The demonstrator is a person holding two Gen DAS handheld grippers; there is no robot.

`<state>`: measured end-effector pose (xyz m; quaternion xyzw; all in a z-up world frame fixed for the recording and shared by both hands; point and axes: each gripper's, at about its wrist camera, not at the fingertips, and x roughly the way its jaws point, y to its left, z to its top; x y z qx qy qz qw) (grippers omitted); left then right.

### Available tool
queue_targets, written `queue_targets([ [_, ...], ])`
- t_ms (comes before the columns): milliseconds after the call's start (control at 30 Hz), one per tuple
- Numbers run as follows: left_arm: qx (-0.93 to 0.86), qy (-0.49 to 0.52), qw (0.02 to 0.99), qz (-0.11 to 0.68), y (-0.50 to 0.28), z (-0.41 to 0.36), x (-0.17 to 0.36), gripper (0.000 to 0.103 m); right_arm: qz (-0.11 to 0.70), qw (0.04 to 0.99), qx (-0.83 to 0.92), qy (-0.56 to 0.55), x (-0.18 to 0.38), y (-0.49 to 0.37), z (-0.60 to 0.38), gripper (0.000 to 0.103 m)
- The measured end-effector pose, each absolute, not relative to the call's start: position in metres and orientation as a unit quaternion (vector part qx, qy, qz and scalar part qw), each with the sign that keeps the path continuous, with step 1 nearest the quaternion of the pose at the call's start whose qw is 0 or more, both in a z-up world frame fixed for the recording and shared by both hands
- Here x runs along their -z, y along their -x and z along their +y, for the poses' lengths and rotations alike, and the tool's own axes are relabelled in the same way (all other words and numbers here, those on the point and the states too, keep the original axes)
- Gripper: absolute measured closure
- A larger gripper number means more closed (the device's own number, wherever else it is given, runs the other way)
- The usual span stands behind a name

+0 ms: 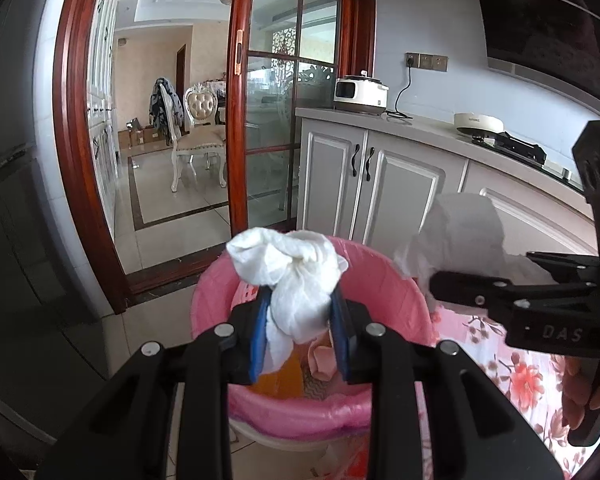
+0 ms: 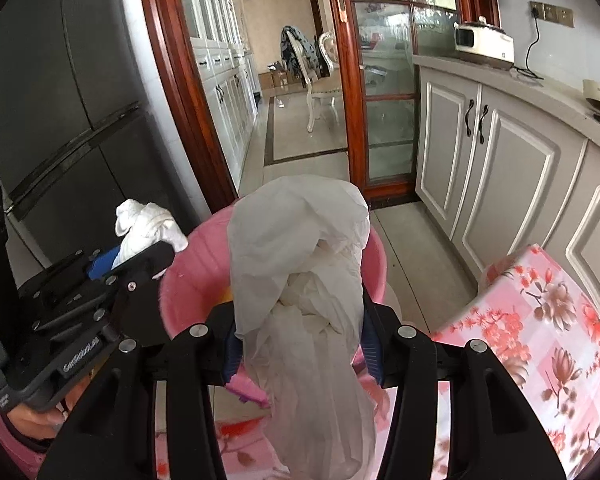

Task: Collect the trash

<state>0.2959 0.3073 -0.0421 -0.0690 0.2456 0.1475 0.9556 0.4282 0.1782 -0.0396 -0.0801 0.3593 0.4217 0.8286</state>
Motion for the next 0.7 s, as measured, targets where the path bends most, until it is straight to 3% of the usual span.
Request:
queue_targets([
  [267,-0.137,0.083,0.955,0.249,-0.311,0.320,0.057,0.074,0.363,0.824,-0.428,0.075,0.045,-0.448,0.190,0.054],
  [367,-0.127,0.090,0.956,0.250,-0.313,0.328,0.060,0.069,0.364,0.820,-0.435,0.076,0.047,-0.455,0.197,0.052],
  [433,-0.124,0.091,0.956,0.250,-0.315,0.331,0.063,0.061,0.371,0.813,-0.443,0.072,0.050,-0.461,0.201,0.050],
  [500,-0.128,0.094,0.955,0.250,-0.315,0.335,0.066,0.053,0.374,0.805,-0.457,0.064,0.053,-0.465,0.205,0.043],
  [533,-0.128,0.098,0.955,0.250,-0.315,0.337,0.068,0.048,0.371,0.803,-0.461,0.064,0.053,-0.467,0.207,0.029],
  [567,-0.130,0.102,0.954,0.249,-0.314,0.339,0.069,0.045,0.365,0.807,-0.460,0.065,0.052,-0.466,0.207,0.024],
  [700,-0.144,0.118,0.951,0.246,-0.306,0.345,0.073,0.038,0.355,0.810,-0.463,0.060,0.046,-0.466,0.203,0.024],
])
